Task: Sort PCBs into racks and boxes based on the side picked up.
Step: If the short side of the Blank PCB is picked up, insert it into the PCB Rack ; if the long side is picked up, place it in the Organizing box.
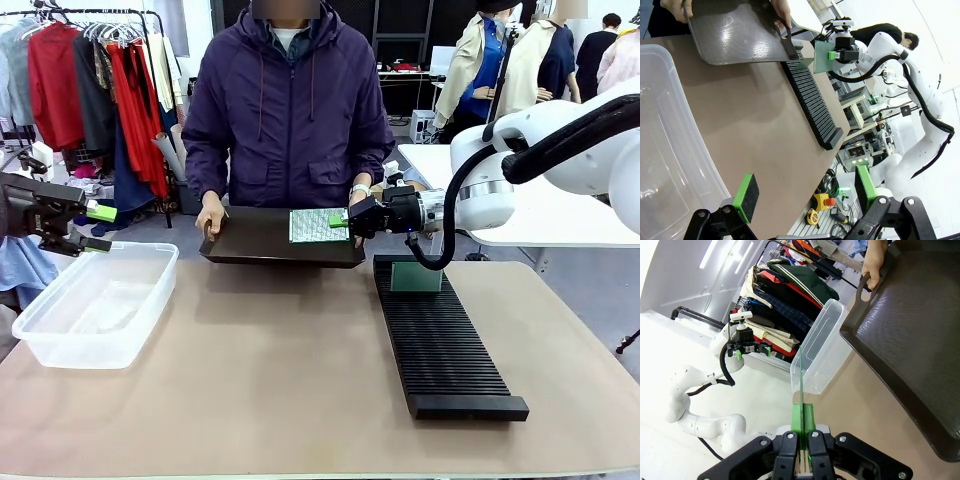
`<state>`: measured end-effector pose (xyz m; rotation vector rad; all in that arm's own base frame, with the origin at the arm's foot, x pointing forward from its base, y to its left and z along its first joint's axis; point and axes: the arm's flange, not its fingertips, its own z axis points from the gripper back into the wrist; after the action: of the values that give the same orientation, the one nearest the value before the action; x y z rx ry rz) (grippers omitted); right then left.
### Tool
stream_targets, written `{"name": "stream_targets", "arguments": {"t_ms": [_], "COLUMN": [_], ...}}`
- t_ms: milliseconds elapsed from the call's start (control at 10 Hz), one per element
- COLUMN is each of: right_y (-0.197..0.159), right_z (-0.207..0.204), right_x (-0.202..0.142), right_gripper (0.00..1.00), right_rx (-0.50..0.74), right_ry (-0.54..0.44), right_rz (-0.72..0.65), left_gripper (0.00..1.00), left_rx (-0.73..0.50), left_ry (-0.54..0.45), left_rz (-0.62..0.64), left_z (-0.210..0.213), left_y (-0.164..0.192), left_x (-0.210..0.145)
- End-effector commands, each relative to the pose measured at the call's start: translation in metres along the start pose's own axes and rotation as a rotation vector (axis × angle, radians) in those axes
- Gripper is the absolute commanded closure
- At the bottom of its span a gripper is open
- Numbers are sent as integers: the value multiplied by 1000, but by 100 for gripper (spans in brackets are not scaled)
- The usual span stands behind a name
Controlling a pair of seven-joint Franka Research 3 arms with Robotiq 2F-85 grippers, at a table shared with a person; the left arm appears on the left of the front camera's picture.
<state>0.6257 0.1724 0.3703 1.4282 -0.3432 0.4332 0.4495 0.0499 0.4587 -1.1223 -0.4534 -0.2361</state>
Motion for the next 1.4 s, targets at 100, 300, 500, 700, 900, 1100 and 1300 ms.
{"name": "stream_targets", "arguments": {"t_ms": [100, 300, 500, 700, 900, 1100, 1300], "right_y": [2, 0, 2, 4, 2, 3, 2], "right_z": [-2, 0, 23, 50, 81, 102, 113], "right_x": [1, 0, -1, -5, -16, -29, -45], "right_gripper": [100, 100, 100, 100, 100, 100, 100], "right_rx": [2, 0, 41, 52, 26, 9, 6], "right_ry": [2, 0, 18, 35, 56, 29, -45], "right_rz": [3, 0, 11, 43, 100, 161, 262], "left_gripper": [0, 0, 0, 0, 0, 0, 0], "left_rx": [1, 1, 1, 1, 1, 1, 1], "left_ry": [-2, -2, -2, -2, -2, -2, -2], "left_rz": [-1, -1, -1, -1, -1, -1, -1], "left_z": [1, 1, 1, 1, 1, 1, 1], "left_y": [-1, -1, -1, -1, -1, -1, -1], "left_x": [0, 0, 0, 0, 0, 0, 0]}}
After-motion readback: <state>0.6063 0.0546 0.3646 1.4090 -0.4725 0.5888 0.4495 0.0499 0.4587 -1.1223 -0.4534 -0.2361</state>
